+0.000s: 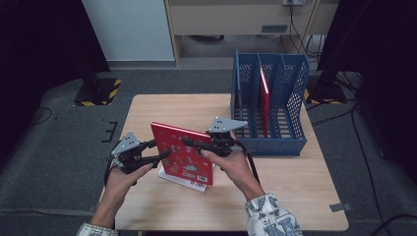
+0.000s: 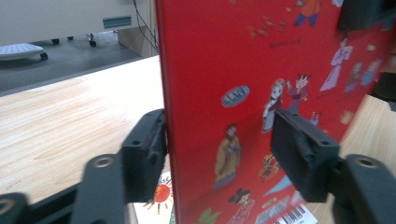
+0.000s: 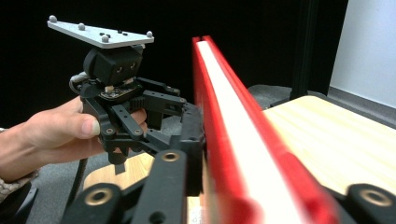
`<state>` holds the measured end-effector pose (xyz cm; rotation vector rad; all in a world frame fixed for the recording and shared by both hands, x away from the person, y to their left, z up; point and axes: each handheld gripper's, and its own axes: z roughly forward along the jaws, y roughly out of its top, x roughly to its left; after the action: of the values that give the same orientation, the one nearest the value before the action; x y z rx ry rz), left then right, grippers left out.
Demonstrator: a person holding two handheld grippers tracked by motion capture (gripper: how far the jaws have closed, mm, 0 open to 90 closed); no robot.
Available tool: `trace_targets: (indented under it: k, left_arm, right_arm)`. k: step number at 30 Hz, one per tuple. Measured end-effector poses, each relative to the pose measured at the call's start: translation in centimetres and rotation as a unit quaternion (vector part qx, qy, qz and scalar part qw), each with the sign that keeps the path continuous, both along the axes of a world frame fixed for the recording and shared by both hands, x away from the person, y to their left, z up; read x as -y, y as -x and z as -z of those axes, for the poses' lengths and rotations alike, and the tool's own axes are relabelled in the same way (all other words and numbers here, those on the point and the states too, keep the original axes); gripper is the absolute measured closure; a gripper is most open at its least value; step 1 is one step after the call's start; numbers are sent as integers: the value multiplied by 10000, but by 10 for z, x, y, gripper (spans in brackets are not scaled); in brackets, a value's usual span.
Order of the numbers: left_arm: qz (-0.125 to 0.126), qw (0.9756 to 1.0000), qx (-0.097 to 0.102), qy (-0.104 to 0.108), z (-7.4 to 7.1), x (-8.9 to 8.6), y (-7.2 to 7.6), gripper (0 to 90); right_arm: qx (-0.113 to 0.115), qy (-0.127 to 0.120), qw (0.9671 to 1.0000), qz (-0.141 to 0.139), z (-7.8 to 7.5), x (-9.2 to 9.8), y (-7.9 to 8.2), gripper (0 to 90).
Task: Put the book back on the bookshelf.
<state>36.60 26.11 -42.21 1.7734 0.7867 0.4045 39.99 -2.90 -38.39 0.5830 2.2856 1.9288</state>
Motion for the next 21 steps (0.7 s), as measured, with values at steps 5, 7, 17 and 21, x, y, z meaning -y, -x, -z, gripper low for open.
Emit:
trace_targets:
  k: [5, 7, 17, 21]
  left_arm:
    - [-134, 9999, -87, 5, 7, -5, -3, 268]
    - [-180, 9998, -105, -77, 11, -7, -3, 263]
    - [-146, 9995, -155, -212, 19, -4, -4, 231]
    - [-134, 9996, -145, -220, 19, -4, -4, 229]
  right_arm:
    - [-35, -12, 10000, 85, 1, 2, 0, 792]
    - [-38, -25, 9999, 90, 1, 1, 1, 793]
    - [16, -134, 9998, 161, 4, 1, 3, 788]
    - [60, -115, 9997, 207, 4, 0, 5, 792]
